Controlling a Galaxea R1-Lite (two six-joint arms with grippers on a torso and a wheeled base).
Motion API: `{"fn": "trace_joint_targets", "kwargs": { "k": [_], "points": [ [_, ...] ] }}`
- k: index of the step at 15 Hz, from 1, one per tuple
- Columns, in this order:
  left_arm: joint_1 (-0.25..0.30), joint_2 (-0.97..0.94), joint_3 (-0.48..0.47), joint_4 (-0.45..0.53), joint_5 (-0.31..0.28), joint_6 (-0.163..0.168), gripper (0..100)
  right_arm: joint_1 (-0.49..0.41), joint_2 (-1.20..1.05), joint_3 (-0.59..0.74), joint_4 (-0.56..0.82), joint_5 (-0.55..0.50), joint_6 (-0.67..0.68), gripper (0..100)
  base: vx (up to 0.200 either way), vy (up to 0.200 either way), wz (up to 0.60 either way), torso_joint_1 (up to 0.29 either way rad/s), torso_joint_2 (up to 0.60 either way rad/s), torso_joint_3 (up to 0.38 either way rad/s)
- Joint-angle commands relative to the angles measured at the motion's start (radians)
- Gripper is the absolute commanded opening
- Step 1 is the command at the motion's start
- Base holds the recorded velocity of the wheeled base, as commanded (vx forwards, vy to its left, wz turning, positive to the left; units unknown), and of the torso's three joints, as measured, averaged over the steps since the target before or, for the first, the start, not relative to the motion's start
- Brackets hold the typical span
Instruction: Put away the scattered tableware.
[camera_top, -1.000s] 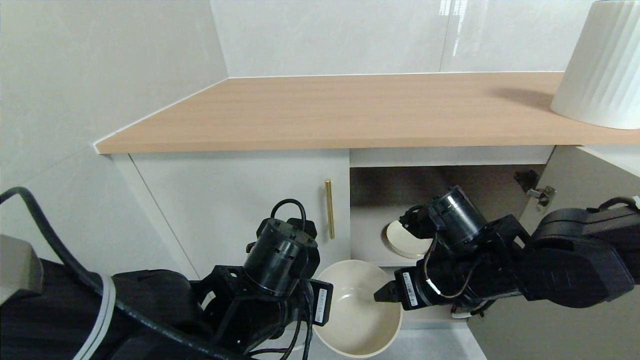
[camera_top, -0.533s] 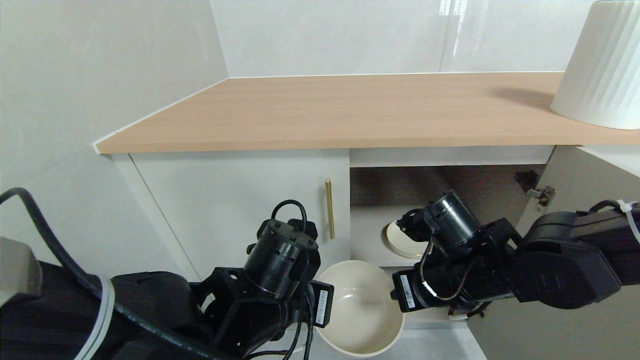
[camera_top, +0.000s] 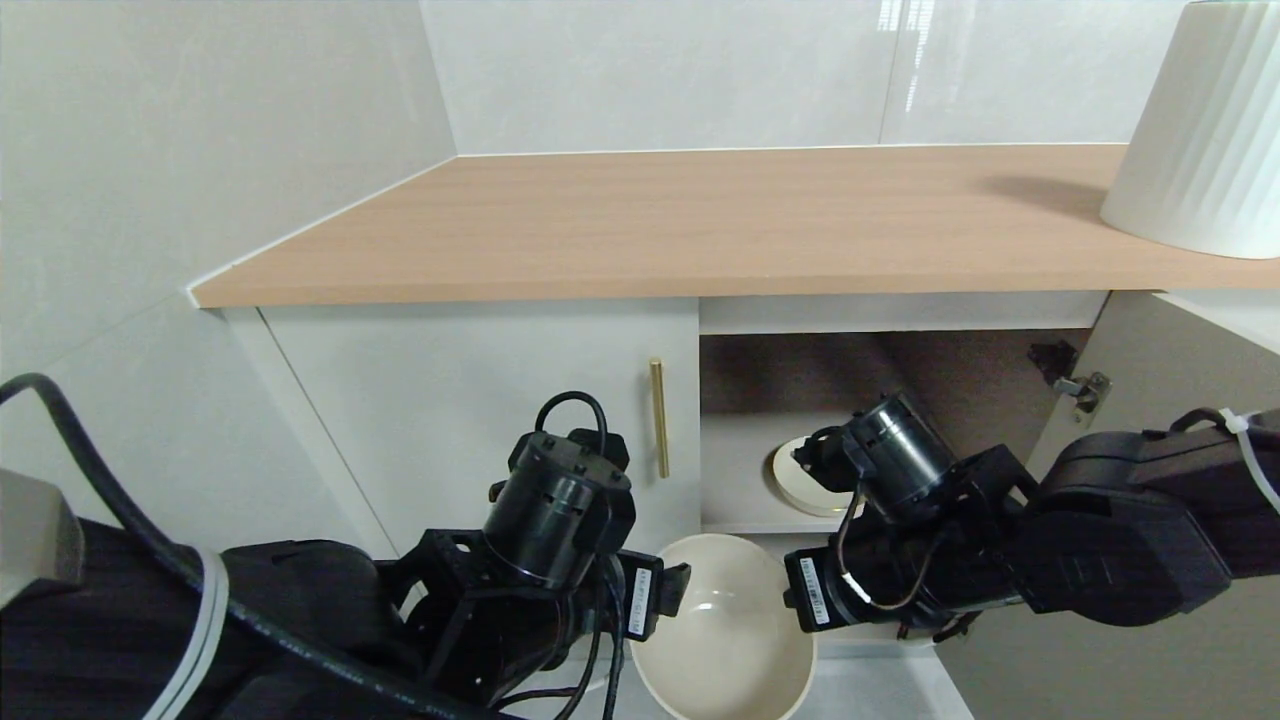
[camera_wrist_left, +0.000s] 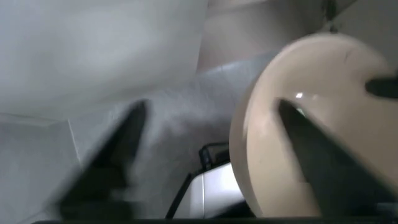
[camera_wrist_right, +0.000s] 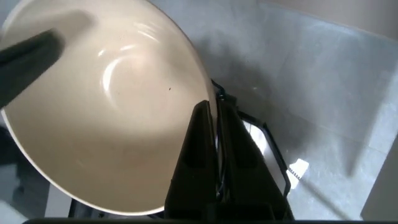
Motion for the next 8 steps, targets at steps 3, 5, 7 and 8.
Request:
{"fn": "trace_joint_targets", "kwargs": {
  "k": [3,5,7,8],
  "points": [
    [0.013,-0.002,0.0,-0.001,0.001,-0.002,100,-0.1,0.049,0.136,-0.32,-0.089,0.032,0,0.0,0.0,0.0,0.0,0.0,0.0],
    [0.013,-0.003,0.0,-0.001,0.001,-0.002,100,-0.161,0.055,0.242,-0.579,-0.108,0.029,0,0.0,0.0,0.0,0.0,0.0,0.0],
    [0.013,-0.003,0.002,-0.001,0.001,-0.002,100,-0.215,0.079,0.256,-0.662,-0.119,0.026,0,0.0,0.0,0.0,0.0,0.0,0.0],
    [0.013,-0.003,0.0,-0.001,0.001,-0.002,100,-0.222,0.09,0.25,-0.662,-0.128,0.028,0,0.0,0.0,0.0,0.0,0.0,0.0]
  ]
}}
